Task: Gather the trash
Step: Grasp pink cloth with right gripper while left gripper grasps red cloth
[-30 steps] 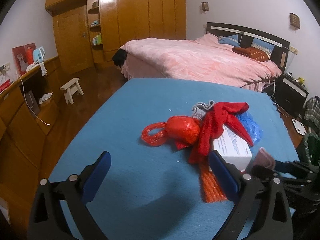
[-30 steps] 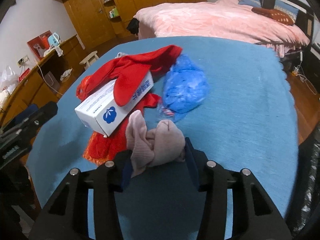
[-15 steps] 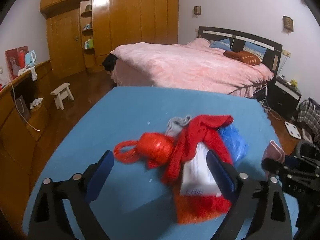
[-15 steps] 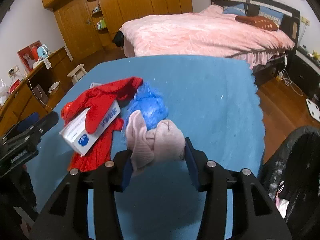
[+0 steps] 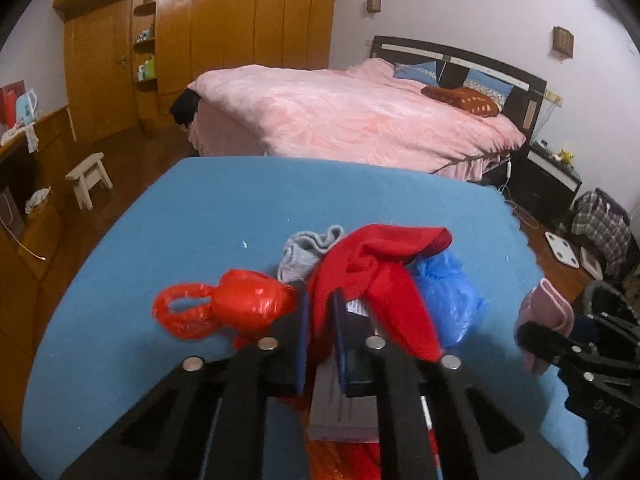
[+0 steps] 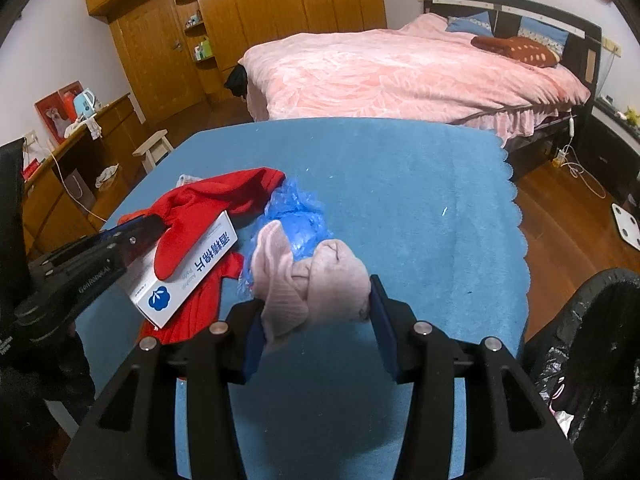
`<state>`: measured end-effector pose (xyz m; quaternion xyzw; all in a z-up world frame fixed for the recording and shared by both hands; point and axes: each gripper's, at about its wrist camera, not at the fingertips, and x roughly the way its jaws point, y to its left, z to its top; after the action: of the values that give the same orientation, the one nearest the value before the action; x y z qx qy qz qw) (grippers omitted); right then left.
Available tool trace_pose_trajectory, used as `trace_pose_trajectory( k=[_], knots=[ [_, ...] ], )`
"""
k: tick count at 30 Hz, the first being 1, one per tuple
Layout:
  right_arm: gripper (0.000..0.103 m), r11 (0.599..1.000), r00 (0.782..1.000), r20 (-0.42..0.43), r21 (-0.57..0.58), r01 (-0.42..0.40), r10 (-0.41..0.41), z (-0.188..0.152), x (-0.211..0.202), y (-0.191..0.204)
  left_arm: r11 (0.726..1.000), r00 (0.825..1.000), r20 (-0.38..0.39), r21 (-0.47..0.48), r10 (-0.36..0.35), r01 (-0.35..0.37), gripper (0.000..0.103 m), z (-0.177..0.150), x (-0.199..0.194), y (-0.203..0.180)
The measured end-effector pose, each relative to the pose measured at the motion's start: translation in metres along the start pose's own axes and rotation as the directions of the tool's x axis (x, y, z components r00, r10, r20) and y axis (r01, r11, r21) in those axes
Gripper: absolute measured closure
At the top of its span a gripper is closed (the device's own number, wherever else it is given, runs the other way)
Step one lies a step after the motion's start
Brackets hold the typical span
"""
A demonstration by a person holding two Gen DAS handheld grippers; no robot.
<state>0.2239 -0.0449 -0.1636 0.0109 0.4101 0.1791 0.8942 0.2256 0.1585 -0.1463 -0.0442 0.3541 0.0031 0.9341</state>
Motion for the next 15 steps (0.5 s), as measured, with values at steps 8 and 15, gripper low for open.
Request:
trace_pose_trajectory(
  k=[8,15],
  knots=[
    [0.057,1.0,0.999,0.04,0.017,-0.008,0.007,0.005,-0.015,-0.003,1.0,0.997,0.074,-0.005,-0.028,0.029,0.098,0.014,-0.03,-0.006],
    [0.057,1.0,0.997,0.08,0.016,-0.018,0.017,0.009,-0.036,-0.005,0.997,0.989,0.128,0.0,-0.078,0.078,0.098,0.028,-0.061,-0.018]
  ],
)
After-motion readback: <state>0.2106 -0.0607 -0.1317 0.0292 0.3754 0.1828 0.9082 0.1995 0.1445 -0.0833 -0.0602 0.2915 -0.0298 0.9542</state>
